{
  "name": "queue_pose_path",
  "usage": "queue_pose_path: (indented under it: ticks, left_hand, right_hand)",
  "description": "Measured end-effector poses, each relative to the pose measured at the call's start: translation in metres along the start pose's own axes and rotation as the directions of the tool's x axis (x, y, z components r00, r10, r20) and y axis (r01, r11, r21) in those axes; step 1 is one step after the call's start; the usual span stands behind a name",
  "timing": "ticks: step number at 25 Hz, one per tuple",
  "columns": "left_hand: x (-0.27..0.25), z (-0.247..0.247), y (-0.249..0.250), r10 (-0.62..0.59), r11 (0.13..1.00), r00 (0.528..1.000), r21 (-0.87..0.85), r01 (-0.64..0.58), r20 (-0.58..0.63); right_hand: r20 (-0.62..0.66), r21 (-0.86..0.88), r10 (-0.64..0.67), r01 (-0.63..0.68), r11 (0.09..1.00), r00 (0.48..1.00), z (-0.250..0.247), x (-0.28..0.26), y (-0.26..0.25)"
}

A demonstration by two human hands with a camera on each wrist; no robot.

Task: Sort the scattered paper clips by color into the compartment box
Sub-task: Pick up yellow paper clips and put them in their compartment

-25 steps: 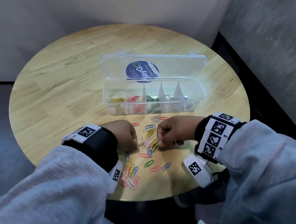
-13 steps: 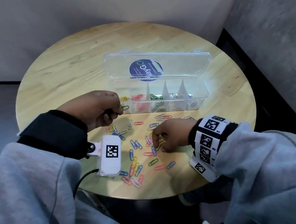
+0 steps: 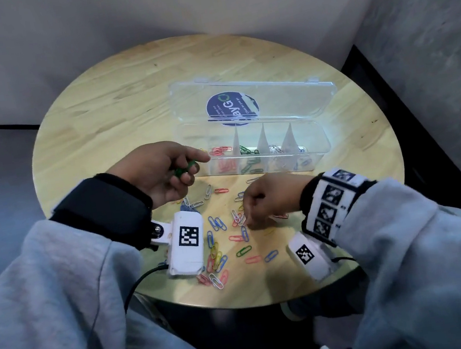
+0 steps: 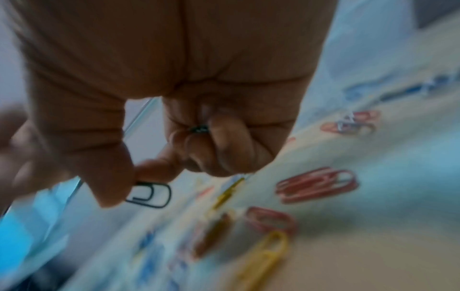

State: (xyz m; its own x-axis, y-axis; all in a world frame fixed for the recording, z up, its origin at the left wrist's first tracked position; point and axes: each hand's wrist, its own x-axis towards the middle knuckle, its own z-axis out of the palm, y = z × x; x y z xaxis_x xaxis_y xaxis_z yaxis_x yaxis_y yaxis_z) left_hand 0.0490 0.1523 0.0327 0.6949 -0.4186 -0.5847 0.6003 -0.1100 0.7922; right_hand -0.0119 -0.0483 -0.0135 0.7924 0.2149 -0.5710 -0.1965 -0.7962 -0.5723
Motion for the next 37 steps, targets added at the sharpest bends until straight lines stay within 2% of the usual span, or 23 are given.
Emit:
queue_pose_path:
  ticks: [1, 2, 4, 6, 9, 12, 14, 15, 16, 18, 19, 20, 22, 26, 28, 30, 31, 33, 34, 36, 37]
  left_hand:
    - [0.001, 0.003, -0.002, -0.024, 0.999, 0.999, -0.024, 0.025, 0.028]
    - [0.002, 0.007, -0.004, -0.043, 0.998, 0.998, -0.053, 0.046, 0.048]
    - [0.002, 0.012, -0.007, -0.060, 0.993, 0.997, -0.097, 0.065, 0.057]
    - [0.003, 0.015, -0.011, -0.053, 0.990, 0.998, -0.130, 0.057, 0.034]
    - [0.002, 0.014, -0.013, -0.025, 0.986, 0.999, -0.168, 0.019, -0.036]
    - [-0.001, 0.009, -0.011, 0.011, 0.985, 0.997, -0.171, -0.023, -0.072]
    - [-0.003, 0.006, -0.008, 0.036, 0.988, 0.995, -0.148, -0.049, -0.089]
    - [-0.004, 0.004, -0.007, 0.048, 0.990, 0.994, -0.130, -0.061, -0.098]
    - [-0.005, 0.002, -0.005, 0.058, 0.991, 0.993, -0.112, -0.070, -0.104]
    - [-0.007, -0.004, -0.001, 0.077, 0.992, 0.990, -0.088, -0.087, -0.115]
    - [-0.008, -0.007, 0.000, 0.082, 0.992, 0.989, -0.087, -0.093, -0.121]
    - [-0.010, -0.010, 0.002, 0.085, 0.991, 0.988, -0.088, -0.097, -0.130]
    - [-0.011, -0.015, 0.003, 0.092, 0.990, 0.983, -0.090, -0.107, -0.161]
    - [-0.006, -0.015, -0.002, 0.095, 0.988, 0.968, -0.098, -0.120, -0.231]
    - [-0.003, -0.012, -0.005, 0.091, 0.988, 0.968, -0.097, -0.116, -0.234]
    - [0.000, -0.007, -0.007, 0.079, 0.991, 0.976, -0.090, -0.099, -0.203]
    - [0.001, -0.003, -0.008, 0.068, 0.993, 0.982, -0.085, -0.084, -0.174]
    - [0.004, 0.008, -0.011, 0.050, 0.995, 0.993, -0.077, -0.058, -0.106]
    - [0.005, 0.015, -0.011, 0.049, 0.996, 0.996, -0.077, -0.054, -0.071]
    - [0.007, 0.027, -0.009, 0.054, 0.994, 0.999, -0.098, -0.054, 0.005]
    - [0.008, 0.031, -0.007, 0.060, 0.991, 0.997, -0.124, -0.054, 0.045]
  right_hand:
    - [0.020, 0.263, 0.020, -0.024, 0.965, 1.000, -0.004, -0.001, 0.002]
    - [0.037, 0.487, 0.035, -0.048, 0.872, 0.999, -0.009, -0.001, 0.005]
    - [0.044, 0.715, 0.068, -0.079, 0.694, 0.997, -0.014, -0.003, 0.010]
    - [0.054, 0.773, 0.075, -0.090, 0.628, 0.996, -0.014, -0.007, 0.010]
    - [0.089, 0.792, 0.072, -0.114, 0.600, 0.993, -0.011, -0.010, 0.009]
    - [0.133, 0.838, 0.074, -0.152, 0.524, 0.988, -0.007, -0.010, 0.007]
    - [0.169, 0.817, 0.060, -0.174, 0.549, 0.984, -0.003, -0.011, 0.004]
    - [0.187, 0.774, 0.051, -0.179, 0.607, 0.981, -0.001, -0.011, 0.001]
    - [0.200, 0.692, 0.039, -0.169, 0.702, 0.979, 0.002, -0.011, -0.002]
    - [0.202, 0.347, 0.009, -0.080, 0.934, 0.979, 0.007, -0.009, -0.009]
    - [0.189, 0.119, -0.004, -0.018, 0.993, 0.982, 0.010, -0.008, -0.013]
    - [0.175, -0.081, -0.023, 0.038, 0.996, 0.984, 0.012, -0.007, -0.017]
    - [0.177, -0.320, -0.067, 0.122, 0.940, 0.982, 0.019, -0.004, -0.024]
    - [0.207, -0.532, -0.121, 0.216, 0.819, 0.971, 0.033, 0.001, -0.030]
    - [0.187, -0.557, -0.121, 0.207, 0.804, 0.975, 0.036, 0.001, -0.030]
    - [0.138, -0.472, -0.110, 0.163, 0.866, 0.984, 0.028, 0.000, -0.027]
    - [0.089, -0.375, -0.095, 0.121, 0.919, 0.992, 0.021, -0.001, -0.024]
    - [-0.043, -0.001, -0.013, 0.013, 1.000, 0.999, -0.002, -0.004, -0.012]
    - [-0.095, 0.262, 0.059, -0.032, 0.965, 0.994, -0.015, -0.007, -0.005]
    - [-0.148, 0.689, 0.213, -0.054, 0.723, 0.966, -0.038, -0.018, 0.010]
    - [-0.161, 0.797, 0.255, -0.027, 0.604, 0.954, -0.049, -0.025, 0.017]
